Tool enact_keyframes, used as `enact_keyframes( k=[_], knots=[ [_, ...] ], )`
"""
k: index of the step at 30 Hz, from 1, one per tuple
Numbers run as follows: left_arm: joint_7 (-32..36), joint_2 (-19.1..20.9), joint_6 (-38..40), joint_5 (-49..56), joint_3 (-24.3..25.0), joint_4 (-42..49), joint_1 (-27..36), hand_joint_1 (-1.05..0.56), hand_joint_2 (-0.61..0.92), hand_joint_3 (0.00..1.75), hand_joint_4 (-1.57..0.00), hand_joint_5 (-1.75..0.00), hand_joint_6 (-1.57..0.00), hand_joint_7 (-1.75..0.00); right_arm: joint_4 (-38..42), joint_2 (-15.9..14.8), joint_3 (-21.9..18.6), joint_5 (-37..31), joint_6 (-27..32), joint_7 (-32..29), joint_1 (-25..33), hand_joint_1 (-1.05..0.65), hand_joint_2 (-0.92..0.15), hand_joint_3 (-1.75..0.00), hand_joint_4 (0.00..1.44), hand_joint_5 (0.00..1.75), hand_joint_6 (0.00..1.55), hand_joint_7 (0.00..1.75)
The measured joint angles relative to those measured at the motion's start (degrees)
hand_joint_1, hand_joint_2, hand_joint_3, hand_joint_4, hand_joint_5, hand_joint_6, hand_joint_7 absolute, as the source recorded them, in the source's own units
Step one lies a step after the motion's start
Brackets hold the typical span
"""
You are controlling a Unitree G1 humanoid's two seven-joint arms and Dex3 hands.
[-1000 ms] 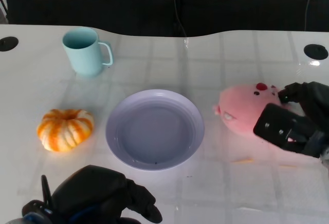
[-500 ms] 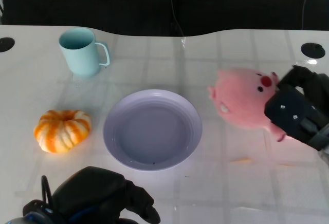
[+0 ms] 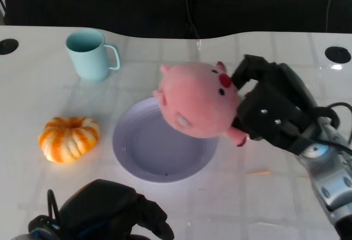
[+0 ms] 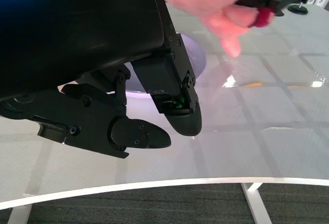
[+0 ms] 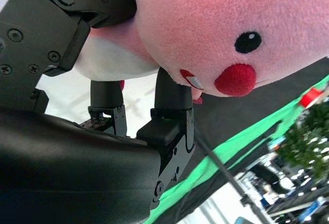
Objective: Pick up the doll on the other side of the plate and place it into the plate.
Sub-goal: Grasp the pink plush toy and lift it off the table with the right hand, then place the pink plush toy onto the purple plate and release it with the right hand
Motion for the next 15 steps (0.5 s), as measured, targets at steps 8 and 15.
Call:
enact_keyframes(
  k=[8, 15],
  knots=[
    [0.1, -1.1, 0.2, 1.5, -1.4, 0.0, -0.3, -0.23, 0.92, 0.2, -0.79, -1.3, -1.1, -0.05, 1.2, 4.6, 3.7, -1.2, 0.1, 0.6, -2.9, -0.1, -0.34, -1.3, 0.96, 1.75, 0.78, 1.75],
    [0.1, -2.3, 0.9, 3.1, -2.7, 0.0, -0.9, -0.23, 0.92, 0.22, -0.8, -1.2, -1.1, -0.05, 6.2, 6.3, 4.3, -1.1, -1.6, -0.1, -4.9, -0.09, -0.28, -1.36, 0.92, 1.75, 0.84, 1.52]
  ],
)
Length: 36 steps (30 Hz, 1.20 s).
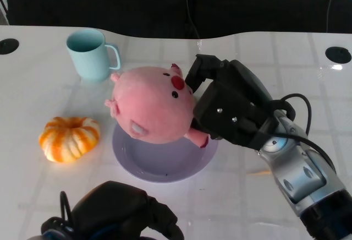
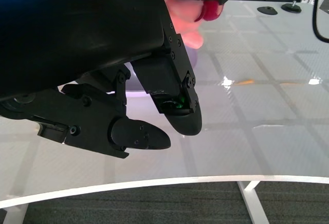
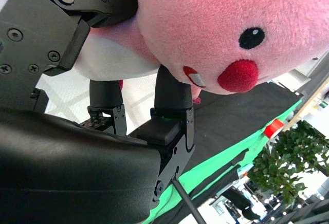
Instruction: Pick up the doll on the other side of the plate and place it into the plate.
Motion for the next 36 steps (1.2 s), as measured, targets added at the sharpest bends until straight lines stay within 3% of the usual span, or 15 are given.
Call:
enact_keyframes(
  k=[2, 4, 6, 7, 10, 14, 25, 31, 36],
  knots=[
    [0.0, -0.2, -0.1, 0.1, -0.5, 0.2, -0.2, -0.23, 0.92, 0.2, -0.81, -1.21, -1.11, -0.05, 0.9, 0.0, 0.0, -0.1, -1.0, -0.8, -0.3, -0.12, -0.47, -0.96, 0.77, 1.29, 0.79, 0.98],
    [0.1, -0.5, -0.2, 0.2, -0.7, 0.6, -0.3, -0.23, 0.92, 0.2, -0.81, -1.2, -1.11, -0.05, 1.0, -0.1, 0.2, -0.2, -0.8, -0.6, -0.3, -0.2, -0.74, -0.42, 0.62, 0.79, 0.69, 0.42],
    [0.1, -0.6, -0.3, 0.3, -0.7, 0.7, -0.5, -0.24, 0.92, 0.22, -0.8, -1.18, -1.1, -0.04, 0.4, -0.4, 0.7, -1.1, 0.7, 0.7, -0.3, -0.27, -0.85, -0.17, 0.49, 0.55, 0.62, 0.15],
    [0.1, -0.6, -0.2, 0.2, -0.7, 0.7, -0.6, -0.24, 0.92, 0.23, -0.79, -1.17, -1.1, -0.04, 0.0, -0.6, 1.0, -1.4, 1.4, 1.3, -0.2, -0.3, -0.87, -0.13, 0.45, 0.51, 0.58, 0.09],
    [-0.1, -0.7, 0.4, 0.0, -0.7, 0.7, -0.8, -0.25, 0.92, 0.25, -0.8, -1.11, -1.1, -0.04, -2.6, -1.5, 1.9, -2.2, 2.5, 3.0, 1.3, -0.38, -0.9, -0.07, 0.36, 0.46, 0.52, 0.03],
    [-0.2, -0.5, 0.3, -0.1, -0.7, 0.6, -0.7, -0.25, 0.92, 0.23, -0.84, -1.1, -1.11, -0.04, -5.8, -3.0, 2.3, -2.4, 4.6, 5.8, 3.9, -0.42, -0.92, -0.04, 0.28, 0.54, 0.51, 0.01],
    [-0.5, 0.2, 0.4, -0.1, -0.5, 0.4, -0.8, -0.25, 0.92, 0.23, -0.83, -1.06, -1.1, -0.03, -16.7, -6.0, 1.3, -0.7, 5.7, 10.5, 8.0, -0.46, -0.92, -0.15, 0.26, 0.62, 0.53, 0.02],
    [-0.5, 0.1, 0.8, 0.0, -0.7, 0.5, -1.2, -0.25, 0.92, 0.24, -0.83, -1.05, -1.1, -0.03, -26.6, -10.8, -2.9, 1.4, 6.2, 14.7, 10.0, -0.41, -0.92, -0.17, 0.29, 0.76, 0.59, 0.04],
    [-0.5, 0.1, 0.7, 0.0, -0.7, 0.6, -1.4, -0.25, 0.92, 0.23, -0.84, -1.05, -1.1, -0.03, -33.3, -15.7, -6.8, 2.9, 6.0, 17.6, 15.8, -0.38, -0.92, -0.15, 0.33, 0.82, 0.64, 0.07]
  ],
)
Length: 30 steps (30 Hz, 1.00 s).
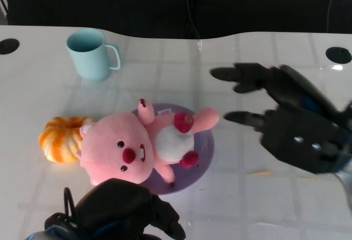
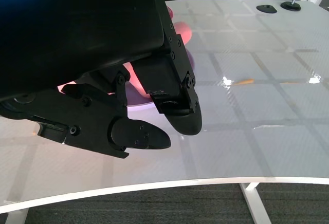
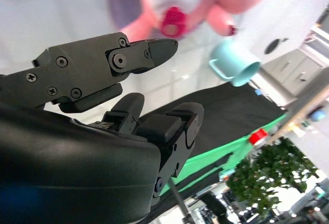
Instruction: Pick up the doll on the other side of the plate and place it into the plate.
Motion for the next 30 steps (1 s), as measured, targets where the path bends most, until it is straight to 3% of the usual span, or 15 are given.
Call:
enact_keyframes(
  k=[11, 19, 26, 27, 29, 30],
  knots=[
    [0.1, 0.3, -0.6, 0.0, 0.5, 0.4, -0.3, -0.26, 0.92, 0.23, -0.84, -1.07, -1.1, -0.02, -5.9, -4.7, -6.3, 5.2, -8.5, 0.9, 14.9, -0.22, -0.92, -0.1, 0.59, 0.92, 0.83, 0.15],
    [0.0, 1.4, -0.7, -1.4, 1.8, 0.7, -0.4, -0.25, 0.92, 0.24, -0.82, -1.09, -1.09, -0.02, -14.8, -7.1, -8.8, 7.4, -5.0, 4.8, 23.9, -0.09, -0.92, -0.12, 0.74, 0.97, 0.97, 0.21],
    [0.0, 2.4, -1.6, -2.4, 2.6, 1.2, -0.3, -0.25, 0.92, 0.23, -0.79, -1.18, -1.1, -0.02, -11.7, -6.7, -7.3, 5.8, -5.7, 3.3, 26.2, 0.02, -0.9, -0.2, 0.88, 1.14, 1.1, 0.32],
    [0.0, 2.4, -1.6, -2.4, 2.7, 1.3, -0.3, -0.25, 0.92, 0.24, -0.79, -1.17, -1.1, -0.02, -11.2, -6.7, -6.8, 5.4, -5.8, 3.0, 26.2, 0.03, -0.86, -0.29, 0.88, 1.18, 1.1, 0.34],
    [0.0, 2.5, -1.6, -2.4, 2.9, 1.3, -0.3, -0.25, 0.92, 0.25, -0.79, -1.15, -1.1, -0.02, -10.4, -6.7, -6.3, 4.5, -6.1, 2.7, 26.2, 0.03, -0.68, -0.66, 0.88, 1.25, 1.08, 0.45],
    [0.0, 2.6, -1.6, -2.5, 2.9, 1.3, -0.3, -0.25, 0.92, 0.25, -0.8, -1.14, -1.1, -0.02, -10.1, -6.7, -6.2, 4.1, -6.2, 2.5, 26.1, 0.04, -0.58, -0.89, 0.87, 1.34, 1.05, 0.59]
  ],
)
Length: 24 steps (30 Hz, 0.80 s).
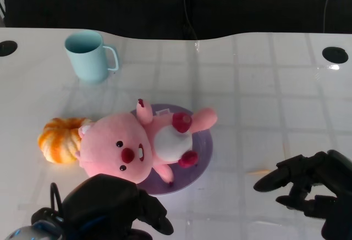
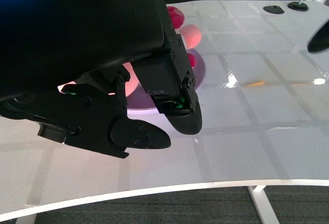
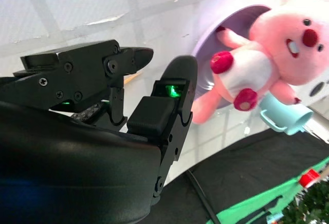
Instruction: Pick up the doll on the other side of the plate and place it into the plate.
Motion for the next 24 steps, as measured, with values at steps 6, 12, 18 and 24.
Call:
enact_keyframes(
  k=[6, 12, 18, 24],
  knots=[
    [0.2, 0.3, -1.1, -1.3, 0.9, 1.0, 0.0, -0.24, 0.92, 0.24, -0.81, -1.14, -1.1, -0.02, 3.1, 0.0, 0.7, -1.4, -2.3, -1.2, -1.1, 0.01, -0.38, -1.31, 0.86, 1.73, 0.82, 1.36],
    [0.2, 0.5, -1.3, -2.0, 1.3, 1.4, 0.1, -0.23, 0.92, 0.24, -0.81, -1.15, -1.11, -0.02, 4.9, 0.3, 1.5, -2.5, -2.8, -2.2, -2.3, -0.01, -0.39, -1.3, 0.84, 1.75, 0.79, 1.42],
    [0.2, 0.5, -1.6, -4.2, 1.7, 2.0, 0.1, -0.22, 0.92, 0.25, -0.78, -1.23, -1.1, -0.02, 7.7, 0.6, 1.9, -2.6, -3.9, -2.7, -3.3, 0.02, -0.38, -1.29, 0.84, 1.75, 0.8, 1.43],
    [0.2, 0.4, -1.3, -4.4, 1.7, 2.1, 0.1, -0.23, 0.92, 0.26, -0.76, -1.21, -1.1, -0.02, 9.3, 0.8, 1.9, -2.6, -5.3, -3.4, -4.2, 0.01, -0.37, -1.31, 0.84, 1.75, 0.8, 1.42]
  ],
)
